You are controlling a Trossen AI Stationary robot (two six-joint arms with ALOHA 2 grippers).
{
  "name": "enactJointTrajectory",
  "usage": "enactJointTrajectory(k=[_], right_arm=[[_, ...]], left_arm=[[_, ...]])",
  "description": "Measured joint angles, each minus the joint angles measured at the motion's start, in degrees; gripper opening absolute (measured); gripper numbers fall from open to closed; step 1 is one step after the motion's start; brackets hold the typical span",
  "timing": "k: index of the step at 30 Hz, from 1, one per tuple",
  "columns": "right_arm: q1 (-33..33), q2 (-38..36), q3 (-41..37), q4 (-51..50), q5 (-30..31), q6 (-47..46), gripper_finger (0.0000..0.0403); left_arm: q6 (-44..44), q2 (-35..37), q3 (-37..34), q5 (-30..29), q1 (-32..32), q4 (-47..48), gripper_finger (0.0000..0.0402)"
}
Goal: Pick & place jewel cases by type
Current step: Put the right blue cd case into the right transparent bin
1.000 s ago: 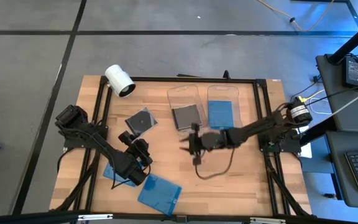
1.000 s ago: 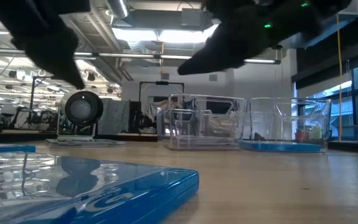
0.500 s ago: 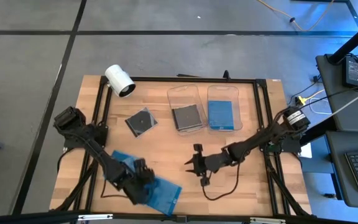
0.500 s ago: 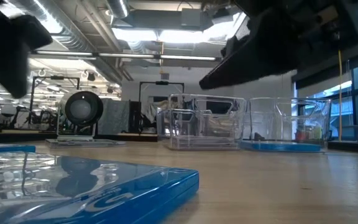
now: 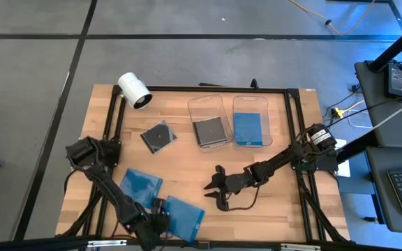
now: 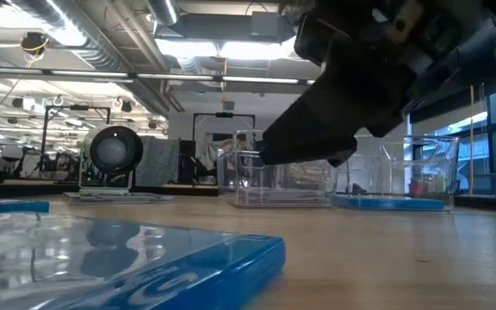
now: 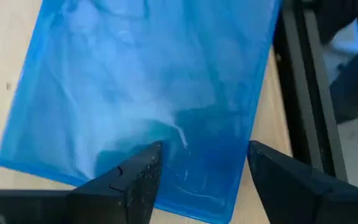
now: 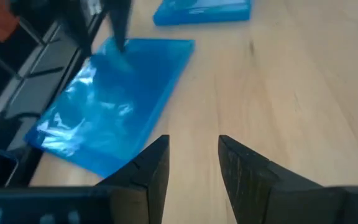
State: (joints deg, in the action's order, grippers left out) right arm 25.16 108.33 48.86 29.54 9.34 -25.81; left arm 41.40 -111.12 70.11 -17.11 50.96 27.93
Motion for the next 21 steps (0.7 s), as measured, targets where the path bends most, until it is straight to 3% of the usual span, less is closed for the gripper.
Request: enactJointTrajectory(k=[9,17,21], right_arm=[[-1.2,0.0,0.0,0.5,-1.7,-8.5,0.0141],[-2.0,0.0,0.0,-6.8,-4.7,-22.7,0.0141],[-2.7,0.0,0.0,-11.7,-4.6,-24.5,0.0141]], left_arm=[[-12.0,-10.7,13.3,-8.6,2.1,16.6,0.0193],[-18.9,-13.0,13.7,-25.3,1.3,19.8,0.0173],[-19.3,-13.1,13.6,-25.8,-0.4,20.2,0.0164]])
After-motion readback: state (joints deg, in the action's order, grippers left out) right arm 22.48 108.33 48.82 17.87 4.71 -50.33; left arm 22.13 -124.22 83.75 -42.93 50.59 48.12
